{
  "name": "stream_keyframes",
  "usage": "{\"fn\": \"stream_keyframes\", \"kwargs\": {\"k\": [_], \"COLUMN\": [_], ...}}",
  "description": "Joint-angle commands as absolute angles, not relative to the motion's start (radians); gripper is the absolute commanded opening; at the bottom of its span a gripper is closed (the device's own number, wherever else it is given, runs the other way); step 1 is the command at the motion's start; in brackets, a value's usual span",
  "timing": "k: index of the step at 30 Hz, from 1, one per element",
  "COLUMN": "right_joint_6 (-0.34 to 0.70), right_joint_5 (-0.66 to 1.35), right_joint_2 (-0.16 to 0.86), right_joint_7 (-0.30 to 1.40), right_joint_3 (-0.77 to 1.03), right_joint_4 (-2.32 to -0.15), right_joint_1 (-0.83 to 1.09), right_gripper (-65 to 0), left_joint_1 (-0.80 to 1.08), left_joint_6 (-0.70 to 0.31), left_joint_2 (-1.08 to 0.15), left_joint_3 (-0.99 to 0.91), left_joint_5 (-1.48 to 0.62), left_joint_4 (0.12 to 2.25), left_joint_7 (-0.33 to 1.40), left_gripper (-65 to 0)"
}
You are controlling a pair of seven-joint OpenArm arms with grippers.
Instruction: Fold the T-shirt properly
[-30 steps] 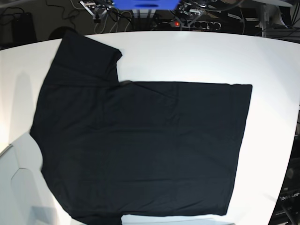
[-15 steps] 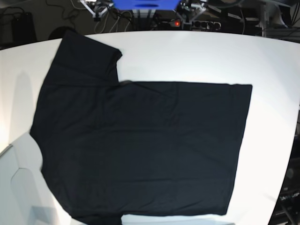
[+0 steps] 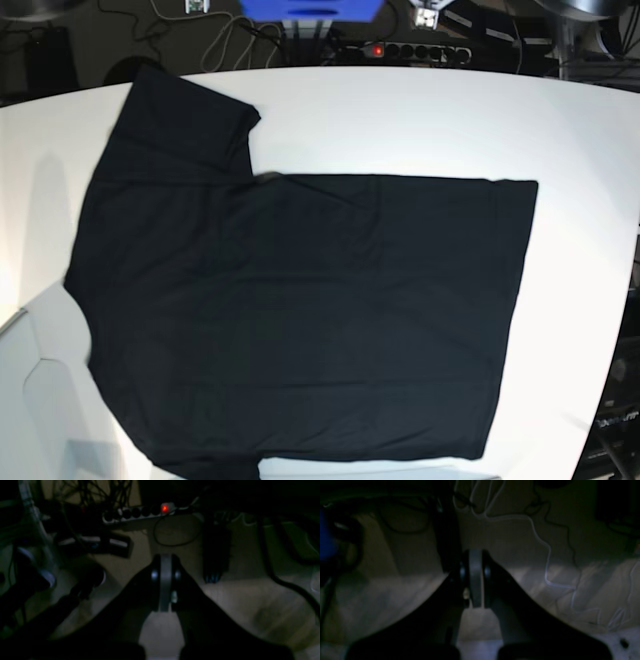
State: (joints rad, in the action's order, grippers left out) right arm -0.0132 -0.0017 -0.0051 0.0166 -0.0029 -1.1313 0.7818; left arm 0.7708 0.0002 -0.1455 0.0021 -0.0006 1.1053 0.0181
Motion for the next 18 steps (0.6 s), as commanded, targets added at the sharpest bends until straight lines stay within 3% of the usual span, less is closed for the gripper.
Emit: {"fn": "stream_keyframes", "kwargs": {"k": [1, 18], "right_joint_6": [0.001, 0.001], "right_joint_5": [-0.001, -0.001], "right_joint_2": [-0.005, 0.013], "right_joint_7": [0.004, 0.004], "right_joint_3": [-0.004, 0.001], "right_joint_4": [-1.188, -1.940], "right_joint_1": [0.825, 1.227], "right_gripper": [-65.0, -65.0], "left_joint_1": [0.816, 1.152], "left_joint_6": [0.004, -0.002], "left_joint_2": [-0.157, -0.170], "left_joint_3": [-0.002, -0.188], "left_joint_5": [-0.002, -0.002], "left_joint_4": [1.170, 1.830], "left_joint_7": [0.002, 0.002], "left_gripper": [-65.0, -65.0]}}
